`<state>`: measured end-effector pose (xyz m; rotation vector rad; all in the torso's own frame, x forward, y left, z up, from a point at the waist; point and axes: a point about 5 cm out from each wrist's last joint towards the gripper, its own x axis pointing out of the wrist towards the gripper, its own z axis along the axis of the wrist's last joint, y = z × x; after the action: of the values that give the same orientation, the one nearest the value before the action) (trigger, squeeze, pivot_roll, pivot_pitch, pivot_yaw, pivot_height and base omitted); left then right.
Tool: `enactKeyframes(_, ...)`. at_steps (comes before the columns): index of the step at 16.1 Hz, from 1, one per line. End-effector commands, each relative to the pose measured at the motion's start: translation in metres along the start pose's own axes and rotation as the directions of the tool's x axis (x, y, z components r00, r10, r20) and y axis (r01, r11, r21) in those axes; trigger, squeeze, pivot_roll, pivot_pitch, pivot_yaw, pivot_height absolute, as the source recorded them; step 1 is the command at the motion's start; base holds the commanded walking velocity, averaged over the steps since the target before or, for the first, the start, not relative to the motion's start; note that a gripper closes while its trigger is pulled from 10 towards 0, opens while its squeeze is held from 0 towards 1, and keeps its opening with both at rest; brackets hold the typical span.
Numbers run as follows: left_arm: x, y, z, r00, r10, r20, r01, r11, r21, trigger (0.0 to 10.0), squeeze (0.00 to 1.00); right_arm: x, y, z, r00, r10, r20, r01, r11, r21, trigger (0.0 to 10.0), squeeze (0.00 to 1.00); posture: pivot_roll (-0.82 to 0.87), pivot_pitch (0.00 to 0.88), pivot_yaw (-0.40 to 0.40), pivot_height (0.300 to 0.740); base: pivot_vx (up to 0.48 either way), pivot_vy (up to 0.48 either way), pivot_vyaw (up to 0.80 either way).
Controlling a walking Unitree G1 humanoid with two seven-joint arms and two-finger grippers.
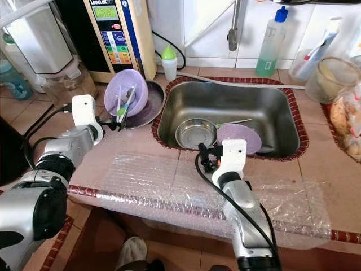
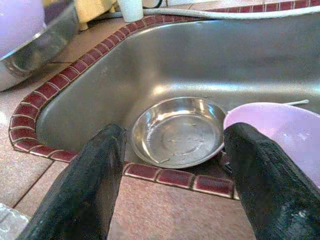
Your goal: Kitchen organization
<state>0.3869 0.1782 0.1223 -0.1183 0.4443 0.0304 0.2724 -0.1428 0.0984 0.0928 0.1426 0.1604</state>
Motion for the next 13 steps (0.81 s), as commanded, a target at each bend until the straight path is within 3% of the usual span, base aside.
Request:
enactKeyframes(1, -0.001, 0.012, -0.002, 0.999, 0.027, -0.018, -0.027, 1.0, 0.004, 10.0, 0.0, 0.001, 0.003, -0.007, 0.999, 0.01, -0.03, -0.01, 1.0, 0.012, 10.0, 0.0, -0.06, 0.0, 0.136, 0.74, 0.0, 0.0, 0.0)
enactKeyframes(7, -0.012, 0.021, 0.012, 0.999, 0.033, 0.008, -0.033, 0.999, 0.04, 10.0, 0.0, 0.007, 0.004, -0.01, 1.0, 0.009, -0.026, -0.009, 1.0, 0.017, 10.0, 0.0, -0.03, 0.0, 0.149, 0.74, 0.0, 0.0, 0.0)
enactKeyframes(13, -0.036, 0.021, -0.001, 1.0, 0.004, -0.022, -0.003, 0.998, 0.057, 10.0, 0.0, 0.013, 0.005, -0.011, 1.0, 0.012, -0.018, -0.012, 1.0, 0.021, 10.0, 0.0, 0.0, 0.0, 0.149, 0.74, 0.0, 0.0, 0.0)
